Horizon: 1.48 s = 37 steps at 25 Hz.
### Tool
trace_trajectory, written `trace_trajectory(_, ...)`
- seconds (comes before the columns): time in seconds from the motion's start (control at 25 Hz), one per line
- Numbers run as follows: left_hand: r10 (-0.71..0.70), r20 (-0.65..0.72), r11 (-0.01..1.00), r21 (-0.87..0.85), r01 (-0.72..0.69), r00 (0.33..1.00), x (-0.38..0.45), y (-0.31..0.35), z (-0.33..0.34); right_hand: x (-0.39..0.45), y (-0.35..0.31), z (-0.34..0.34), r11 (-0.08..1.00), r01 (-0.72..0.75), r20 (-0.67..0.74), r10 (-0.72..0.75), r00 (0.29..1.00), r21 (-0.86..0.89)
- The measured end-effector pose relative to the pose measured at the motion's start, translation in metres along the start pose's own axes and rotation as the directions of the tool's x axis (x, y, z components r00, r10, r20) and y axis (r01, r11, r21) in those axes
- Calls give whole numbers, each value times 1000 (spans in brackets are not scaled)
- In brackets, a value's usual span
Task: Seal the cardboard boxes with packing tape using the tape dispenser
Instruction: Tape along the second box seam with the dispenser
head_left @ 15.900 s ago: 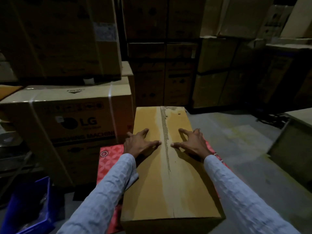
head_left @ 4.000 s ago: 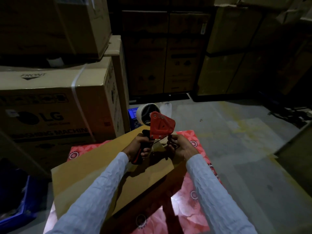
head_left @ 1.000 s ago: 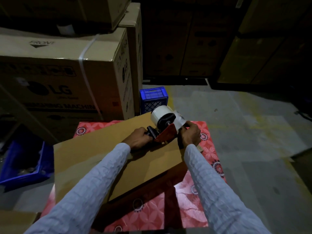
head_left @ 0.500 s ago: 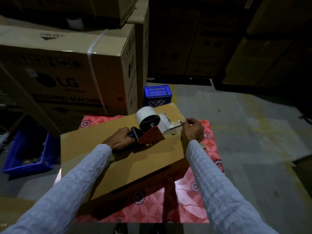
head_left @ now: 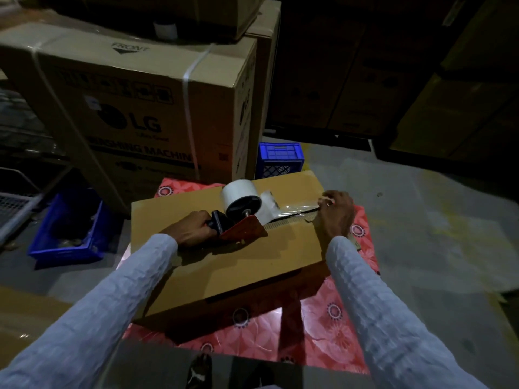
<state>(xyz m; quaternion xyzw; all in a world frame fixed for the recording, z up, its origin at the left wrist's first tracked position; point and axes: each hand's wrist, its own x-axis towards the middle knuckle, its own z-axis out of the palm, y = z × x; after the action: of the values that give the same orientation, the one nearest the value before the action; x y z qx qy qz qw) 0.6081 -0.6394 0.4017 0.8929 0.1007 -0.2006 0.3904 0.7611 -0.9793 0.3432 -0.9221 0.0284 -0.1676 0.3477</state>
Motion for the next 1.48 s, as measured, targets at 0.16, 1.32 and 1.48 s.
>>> trace_trajectory(0.16, 11, -5, 1000, -9, -11, 1000, 4, -7, 3, -27, -23, 19, 946, 322, 262, -320, 910, 36)
trace_trajectory(1.32, 44, -18, 985, -167, -47, 999, 45, 43, -5, -20, -50, 39, 945, 123, 333, -225, 916, 302)
trace_trajectory(1.48, 51, -6, 976, -213, -51, 999, 35, 57, -13, -25, -53, 36, 925, 316, 256, -364, 896, 210)
